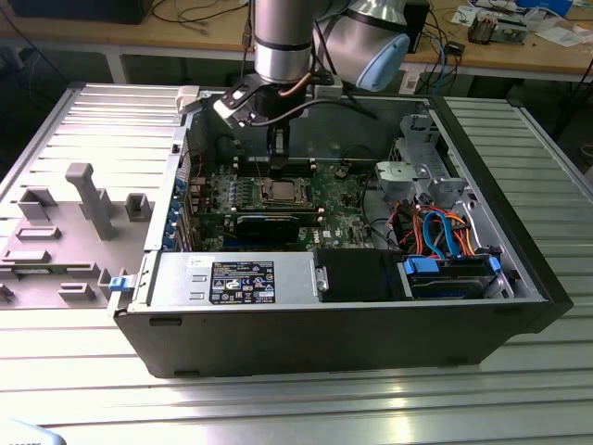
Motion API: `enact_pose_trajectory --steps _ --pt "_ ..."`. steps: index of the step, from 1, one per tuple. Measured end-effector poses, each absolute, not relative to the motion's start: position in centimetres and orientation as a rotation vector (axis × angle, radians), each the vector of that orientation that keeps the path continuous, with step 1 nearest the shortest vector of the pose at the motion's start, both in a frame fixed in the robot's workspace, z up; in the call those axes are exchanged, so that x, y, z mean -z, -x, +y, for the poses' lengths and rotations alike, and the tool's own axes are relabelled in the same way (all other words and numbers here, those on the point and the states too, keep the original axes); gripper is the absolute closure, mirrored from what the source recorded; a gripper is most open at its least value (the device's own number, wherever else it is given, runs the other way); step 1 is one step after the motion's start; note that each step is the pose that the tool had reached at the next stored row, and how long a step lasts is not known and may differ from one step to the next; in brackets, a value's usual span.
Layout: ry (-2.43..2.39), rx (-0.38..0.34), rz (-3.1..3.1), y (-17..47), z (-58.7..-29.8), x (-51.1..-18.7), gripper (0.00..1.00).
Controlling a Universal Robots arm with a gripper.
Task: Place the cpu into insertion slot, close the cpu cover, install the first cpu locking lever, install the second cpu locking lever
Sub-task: 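Close the cpu cover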
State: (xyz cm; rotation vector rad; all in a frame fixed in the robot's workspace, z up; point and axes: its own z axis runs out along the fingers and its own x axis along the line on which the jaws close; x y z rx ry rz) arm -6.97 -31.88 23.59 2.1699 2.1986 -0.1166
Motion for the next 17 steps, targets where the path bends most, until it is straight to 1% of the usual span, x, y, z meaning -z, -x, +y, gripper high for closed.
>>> enact_pose_trajectory --steps 17 --pt "-2.17 0.117 2.198 7.32 -31.88 -23.04 0.89"
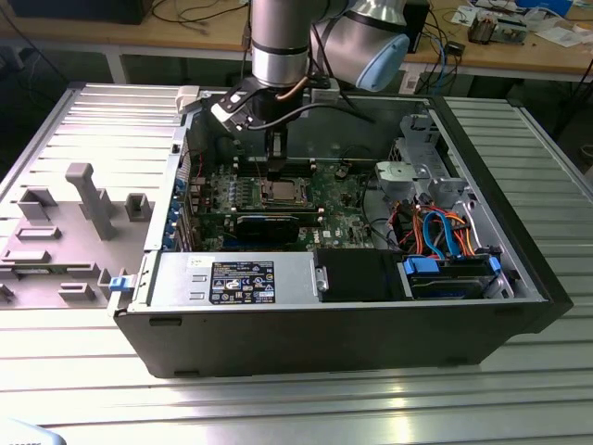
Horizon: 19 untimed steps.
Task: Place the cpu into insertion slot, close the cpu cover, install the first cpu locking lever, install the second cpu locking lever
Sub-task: 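Close the cpu cover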
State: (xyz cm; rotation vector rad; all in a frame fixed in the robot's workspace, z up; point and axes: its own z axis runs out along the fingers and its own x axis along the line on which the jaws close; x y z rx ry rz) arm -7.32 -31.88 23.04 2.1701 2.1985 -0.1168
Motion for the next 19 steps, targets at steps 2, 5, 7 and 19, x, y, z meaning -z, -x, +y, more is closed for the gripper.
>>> enact_pose_trajectory --steps 2,5,7,19 --pt "-2.17 0.117 2.199 7.4 -31.9 -22.9 0.89" --pt "-2.17 0.117 2.199 7.5 -31.9 -22.8 0.89" --pt "-2.17 0.117 2.199 7.5 -31.9 -22.7 0.89" --pt "-2.17 0.117 2.199 7.6 -31.9 -20.9 0.89"
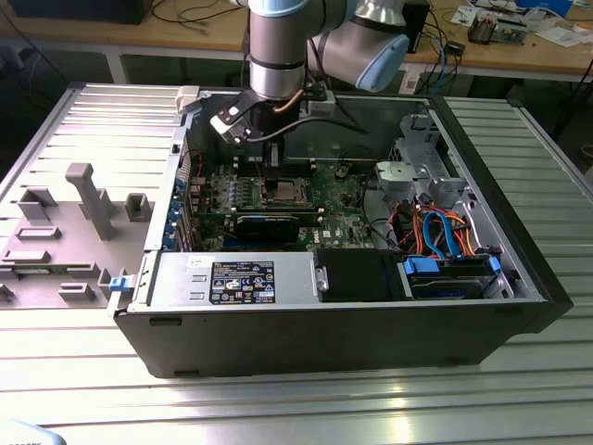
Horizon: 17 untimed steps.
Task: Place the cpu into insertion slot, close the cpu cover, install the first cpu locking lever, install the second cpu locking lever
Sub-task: 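Close the cpu cover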
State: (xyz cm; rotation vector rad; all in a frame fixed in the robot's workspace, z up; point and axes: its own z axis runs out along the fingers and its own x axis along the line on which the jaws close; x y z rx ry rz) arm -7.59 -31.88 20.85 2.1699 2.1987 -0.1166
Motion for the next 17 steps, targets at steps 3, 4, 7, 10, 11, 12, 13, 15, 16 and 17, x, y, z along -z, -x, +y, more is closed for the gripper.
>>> enact_pose_trajectory --steps 3,4,7,10,11,12,13,15,16,17 --pt "-2.17 0.118 2.199 7.6 -31.9 -20.4 0.89" --pt "-2.17 0.118 2.199 7.6 -31.9 -20.4 0.89" --pt "-2.169 0.117 2.2 7.5 -31.9 -20.4 0.89" --pt "-2.168 0.116 2.2 7.0 -31.9 -20.4 0.89" --pt "-2.168 0.116 2.201 6.7 -31.9 -20.5 0.89" --pt "-2.168 0.115 2.201 6.6 -31.9 -20.6 0.89" --pt "-2.168 0.117 2.201 6.5 -31.9 -20.7 0.89" --pt "-2.168 0.117 2.201 6.4 -31.9 -20.8 0.89" --pt "-2.168 0.118 2.201 6.4 -31.9 -20.9 0.89" --pt "-2.169 0.118 2.201 6.4 -31.9 -20.9 0.89"
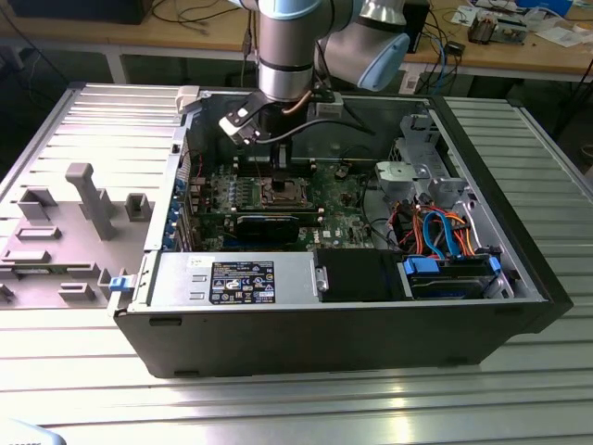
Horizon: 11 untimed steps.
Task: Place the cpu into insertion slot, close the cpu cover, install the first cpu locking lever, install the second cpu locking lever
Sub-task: 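Close the cpu cover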
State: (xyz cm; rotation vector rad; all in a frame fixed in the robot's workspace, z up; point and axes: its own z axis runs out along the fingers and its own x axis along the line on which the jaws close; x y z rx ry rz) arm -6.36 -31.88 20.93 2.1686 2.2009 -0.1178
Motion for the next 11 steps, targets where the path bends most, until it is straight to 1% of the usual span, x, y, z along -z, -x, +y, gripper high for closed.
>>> enact_pose_trajectory --steps 11 --pt "-2.169 0.118 2.201 6.23 -31.88 -21.25 0.89"
